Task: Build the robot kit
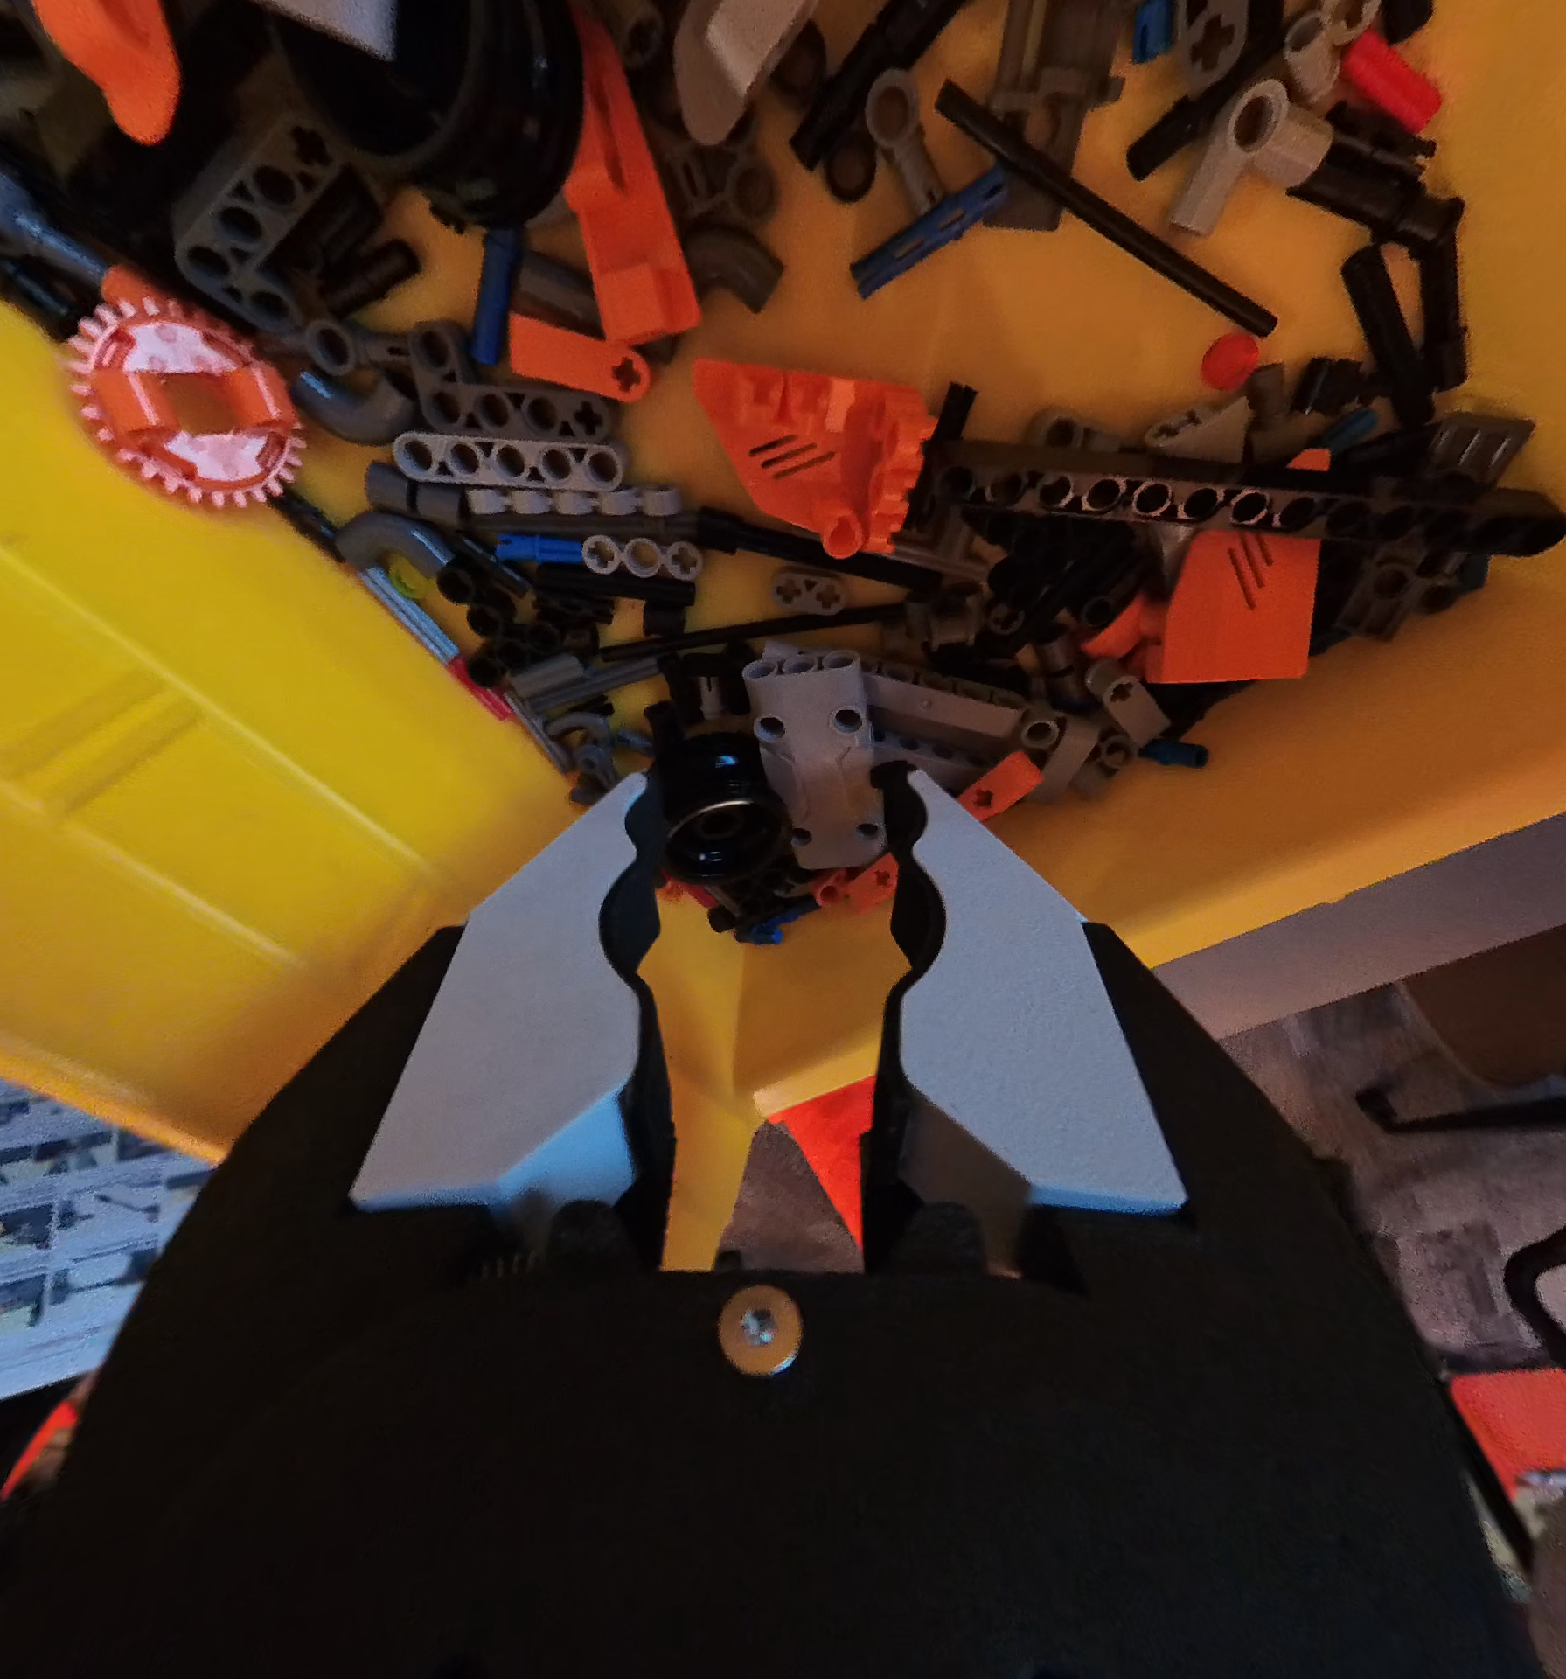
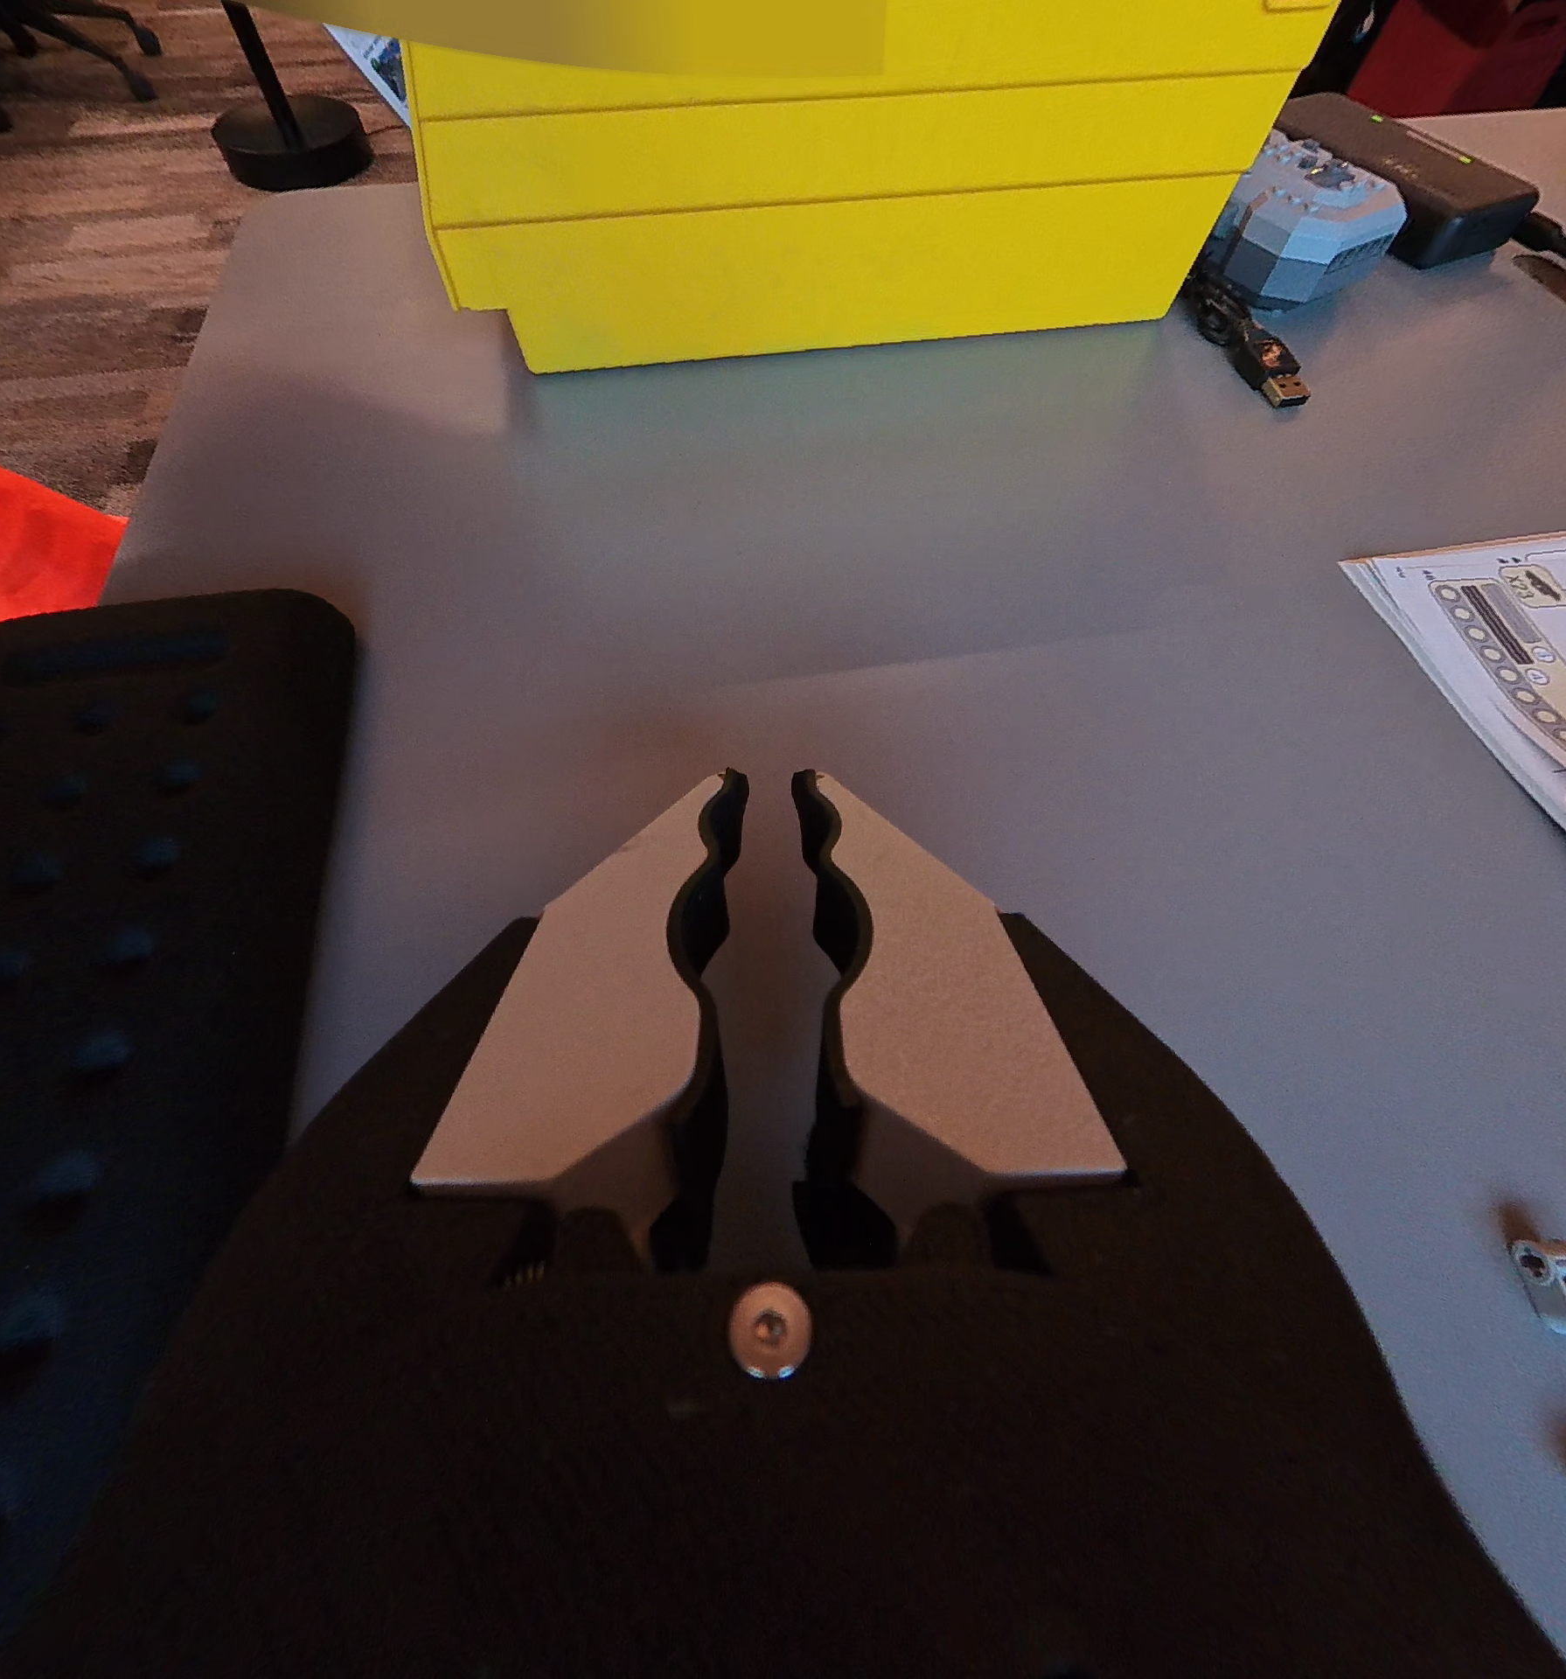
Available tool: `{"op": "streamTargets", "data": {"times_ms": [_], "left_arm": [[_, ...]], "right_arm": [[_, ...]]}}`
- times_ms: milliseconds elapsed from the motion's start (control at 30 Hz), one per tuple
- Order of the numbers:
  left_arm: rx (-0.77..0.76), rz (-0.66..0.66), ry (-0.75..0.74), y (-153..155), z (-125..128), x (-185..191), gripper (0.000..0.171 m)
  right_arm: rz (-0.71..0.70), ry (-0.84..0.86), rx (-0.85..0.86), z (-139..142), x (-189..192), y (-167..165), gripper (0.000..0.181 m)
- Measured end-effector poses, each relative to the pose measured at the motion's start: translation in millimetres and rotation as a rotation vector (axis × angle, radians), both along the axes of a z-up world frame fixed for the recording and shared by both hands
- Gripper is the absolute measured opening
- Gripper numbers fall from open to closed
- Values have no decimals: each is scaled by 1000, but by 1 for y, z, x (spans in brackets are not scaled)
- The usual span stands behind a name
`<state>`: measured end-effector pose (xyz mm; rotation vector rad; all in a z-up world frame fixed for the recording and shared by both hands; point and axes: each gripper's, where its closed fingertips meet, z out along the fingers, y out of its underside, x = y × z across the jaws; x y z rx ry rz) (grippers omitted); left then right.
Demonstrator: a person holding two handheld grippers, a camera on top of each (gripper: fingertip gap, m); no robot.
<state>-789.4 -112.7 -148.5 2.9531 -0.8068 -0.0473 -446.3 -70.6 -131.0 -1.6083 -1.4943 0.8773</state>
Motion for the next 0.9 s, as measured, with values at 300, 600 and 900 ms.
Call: {"op": "streamTargets", "data": {"times_ms": [300, 600, 900], "left_arm": [[77, 38, -63, 2, 5, 21, 24], [64, -162, -57, -8, 3, 27, 66], [115, -178, 33, 11, 2, 13, 46]], "right_arm": [[6, -4, -5, -1, 0, -1, 11], [2, -10, -17, -2, 2, 0, 12], [4, -5, -22, -1, 2, 0, 12]]}}
